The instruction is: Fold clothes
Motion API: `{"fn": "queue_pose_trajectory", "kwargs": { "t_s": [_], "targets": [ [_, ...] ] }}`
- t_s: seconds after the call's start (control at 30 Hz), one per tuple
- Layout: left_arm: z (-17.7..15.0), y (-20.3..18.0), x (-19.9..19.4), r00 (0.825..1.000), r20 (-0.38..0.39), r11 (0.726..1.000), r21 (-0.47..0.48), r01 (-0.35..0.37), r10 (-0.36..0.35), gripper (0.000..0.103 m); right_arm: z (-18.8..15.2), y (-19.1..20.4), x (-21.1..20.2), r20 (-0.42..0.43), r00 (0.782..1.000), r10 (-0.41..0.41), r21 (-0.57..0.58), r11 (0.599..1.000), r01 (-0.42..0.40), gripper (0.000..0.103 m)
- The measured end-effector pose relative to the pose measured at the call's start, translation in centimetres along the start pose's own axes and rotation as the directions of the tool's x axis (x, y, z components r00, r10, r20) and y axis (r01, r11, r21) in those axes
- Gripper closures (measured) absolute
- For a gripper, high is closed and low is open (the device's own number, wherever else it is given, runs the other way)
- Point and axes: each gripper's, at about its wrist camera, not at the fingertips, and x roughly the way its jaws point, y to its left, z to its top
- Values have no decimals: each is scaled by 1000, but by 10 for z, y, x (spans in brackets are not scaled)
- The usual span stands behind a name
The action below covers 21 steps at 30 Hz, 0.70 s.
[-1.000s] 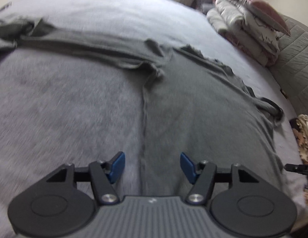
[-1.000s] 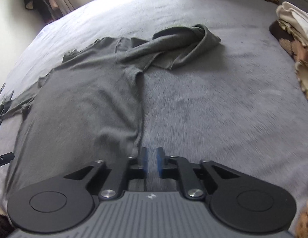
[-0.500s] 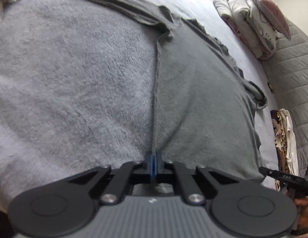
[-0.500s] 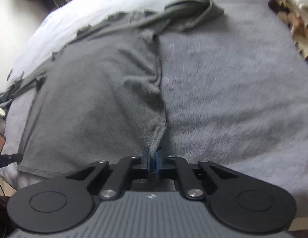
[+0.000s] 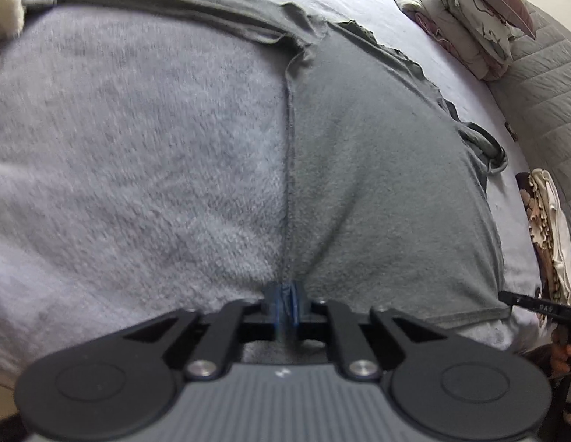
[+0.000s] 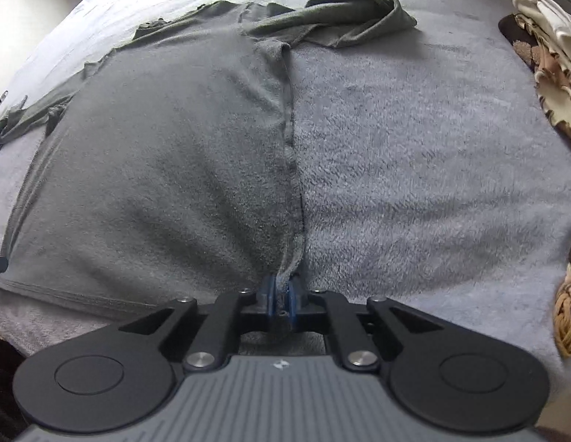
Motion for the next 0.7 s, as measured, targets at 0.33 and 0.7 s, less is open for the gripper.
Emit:
{"fn": "queue_pose_trajectory", "kwargs": {
  "t_s": [0.33, 0.7],
  "targets": [
    [54, -79, 7, 982, 187, 984, 171, -40, 7, 29, 52, 23, 4, 208, 975, -84, -49, 994, 96, 64],
    [79, -126, 87, 916, 400, 951, 278, -135, 13, 17, 86, 65, 61, 427, 903, 39, -120, 993, 14, 44]
  ]
}}
